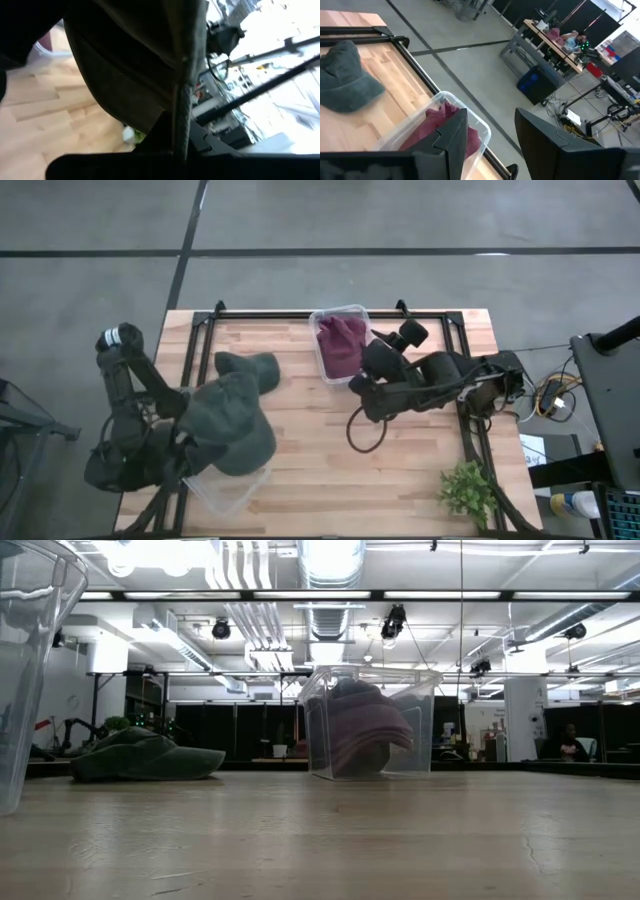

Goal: Pick & Place hat
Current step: Put the green cap into the bottom transparent bin

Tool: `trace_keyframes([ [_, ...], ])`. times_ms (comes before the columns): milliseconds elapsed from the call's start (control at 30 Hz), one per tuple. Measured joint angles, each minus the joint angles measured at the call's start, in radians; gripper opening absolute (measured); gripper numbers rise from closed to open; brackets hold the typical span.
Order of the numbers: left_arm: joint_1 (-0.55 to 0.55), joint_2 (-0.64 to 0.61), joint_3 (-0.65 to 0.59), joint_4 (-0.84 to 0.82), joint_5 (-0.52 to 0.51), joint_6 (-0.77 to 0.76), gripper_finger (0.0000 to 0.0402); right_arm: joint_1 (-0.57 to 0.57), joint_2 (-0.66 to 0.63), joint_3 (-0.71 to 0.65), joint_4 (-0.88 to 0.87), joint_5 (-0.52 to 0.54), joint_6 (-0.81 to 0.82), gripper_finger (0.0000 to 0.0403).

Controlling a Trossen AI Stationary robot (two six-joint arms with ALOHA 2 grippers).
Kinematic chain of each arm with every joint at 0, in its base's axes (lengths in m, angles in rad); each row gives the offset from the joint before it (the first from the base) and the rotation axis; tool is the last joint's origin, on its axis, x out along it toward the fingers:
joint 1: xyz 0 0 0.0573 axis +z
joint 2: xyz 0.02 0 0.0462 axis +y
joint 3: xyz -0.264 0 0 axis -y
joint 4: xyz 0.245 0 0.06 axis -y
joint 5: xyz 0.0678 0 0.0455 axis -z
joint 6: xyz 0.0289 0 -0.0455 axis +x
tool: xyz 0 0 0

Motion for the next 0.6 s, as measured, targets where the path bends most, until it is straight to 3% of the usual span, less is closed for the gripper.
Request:
trace_keyframes([
  [433,-0.173,0.115,-0.011,0.052,-0.012,-0.003,0.0002,0.000,0.001,-0.054,0.000,-0.035,0.001,0.0160],
  [600,-0.182,0.158,-0.017,0.054,-0.013,-0.004,0.0002,0.002,0.001,-0.054,0.001,-0.085,0.001,0.0160],
])
